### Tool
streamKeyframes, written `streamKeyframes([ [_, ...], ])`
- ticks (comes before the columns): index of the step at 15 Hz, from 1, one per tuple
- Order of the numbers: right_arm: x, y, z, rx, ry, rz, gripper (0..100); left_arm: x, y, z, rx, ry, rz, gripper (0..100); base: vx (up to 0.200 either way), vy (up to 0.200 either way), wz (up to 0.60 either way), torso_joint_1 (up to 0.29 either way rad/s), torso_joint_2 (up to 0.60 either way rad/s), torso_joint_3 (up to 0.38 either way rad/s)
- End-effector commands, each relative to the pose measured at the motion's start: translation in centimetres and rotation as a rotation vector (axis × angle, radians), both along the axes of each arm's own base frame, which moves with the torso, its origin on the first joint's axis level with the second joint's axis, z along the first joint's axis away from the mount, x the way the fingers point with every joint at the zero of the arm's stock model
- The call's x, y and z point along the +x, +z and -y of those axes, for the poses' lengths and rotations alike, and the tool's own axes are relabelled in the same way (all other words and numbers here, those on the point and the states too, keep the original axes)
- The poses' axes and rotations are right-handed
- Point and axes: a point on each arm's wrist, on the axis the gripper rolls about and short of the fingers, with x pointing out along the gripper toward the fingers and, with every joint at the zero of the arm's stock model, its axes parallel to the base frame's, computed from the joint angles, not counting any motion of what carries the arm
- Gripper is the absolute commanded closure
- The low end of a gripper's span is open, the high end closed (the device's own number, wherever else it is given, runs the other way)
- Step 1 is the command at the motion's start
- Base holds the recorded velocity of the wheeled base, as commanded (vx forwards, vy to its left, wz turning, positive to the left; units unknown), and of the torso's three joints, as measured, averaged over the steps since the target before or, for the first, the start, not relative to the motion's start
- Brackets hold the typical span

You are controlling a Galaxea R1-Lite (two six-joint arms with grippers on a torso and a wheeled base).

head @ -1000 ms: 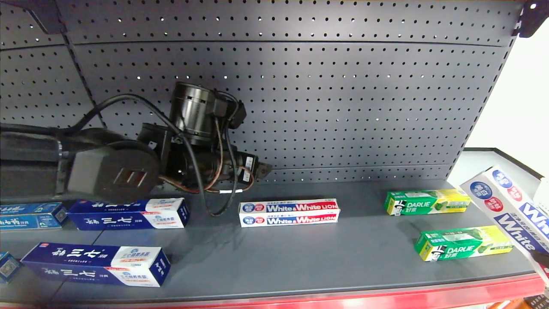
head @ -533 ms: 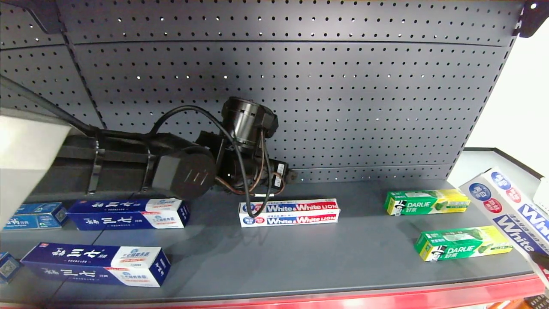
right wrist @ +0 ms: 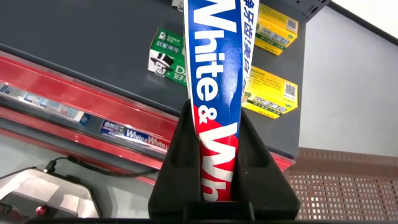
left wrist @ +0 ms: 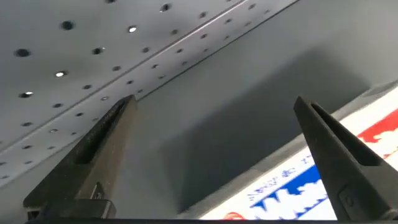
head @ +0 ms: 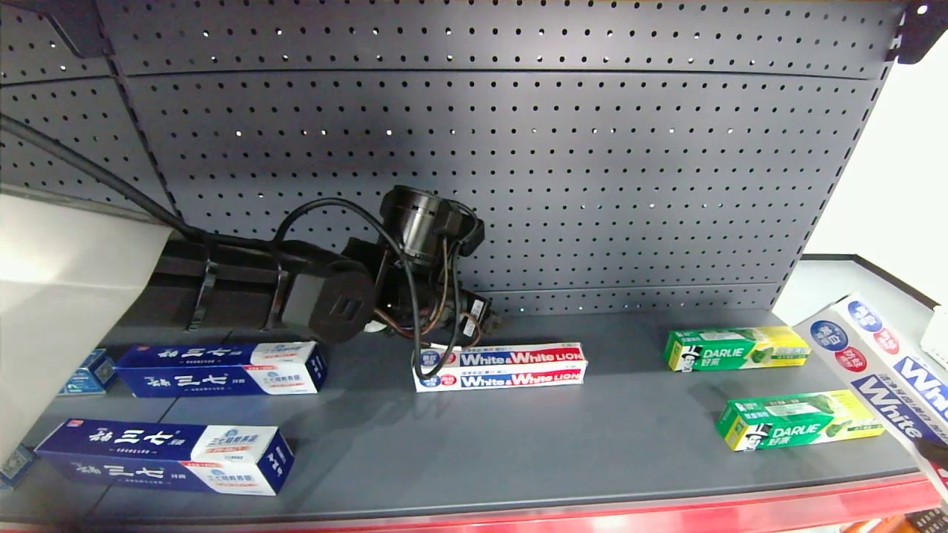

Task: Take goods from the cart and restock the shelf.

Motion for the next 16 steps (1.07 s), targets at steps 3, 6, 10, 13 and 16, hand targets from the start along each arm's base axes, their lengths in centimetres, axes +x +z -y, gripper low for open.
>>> streamKeyframes([
  [3, 0.1, 0.0, 0.0, -0.002, 0.0, -0.005, 100, 0.6, -0.5, -1.7, 0.056, -0.042, 0.001, 0, 0.0, 0.0, 0.0, 0.0, 0.0, 0.0],
  [6, 0.3, -0.1, -0.1, -0.005, 0.001, -0.011, 100, 0.5, -1.0, -1.8, 0.057, -0.07, -0.021, 0, 0.0, 0.0, 0.0, 0.0, 0.0, 0.0],
  [10, 0.3, 0.0, -0.1, -0.003, 0.0, -0.01, 100, 0.9, -1.8, -1.8, 0.046, -0.091, -0.041, 0, 0.0, 0.0, 0.0, 0.0, 0.0, 0.0],
  [13, 0.3, -0.1, -0.1, -0.005, 0.001, -0.011, 100, 0.8, -1.8, -1.8, 0.04, -0.105, -0.051, 0, 0.0, 0.0, 0.0, 0.0, 0.0, 0.0],
  [16, 0.3, -0.2, -0.1, -0.004, 0.0, -0.014, 100, 0.4, -2.3, -1.9, 0.045, -0.119, -0.074, 0, 0.0, 0.0, 0.0, 0.0, 0.0, 0.0],
])
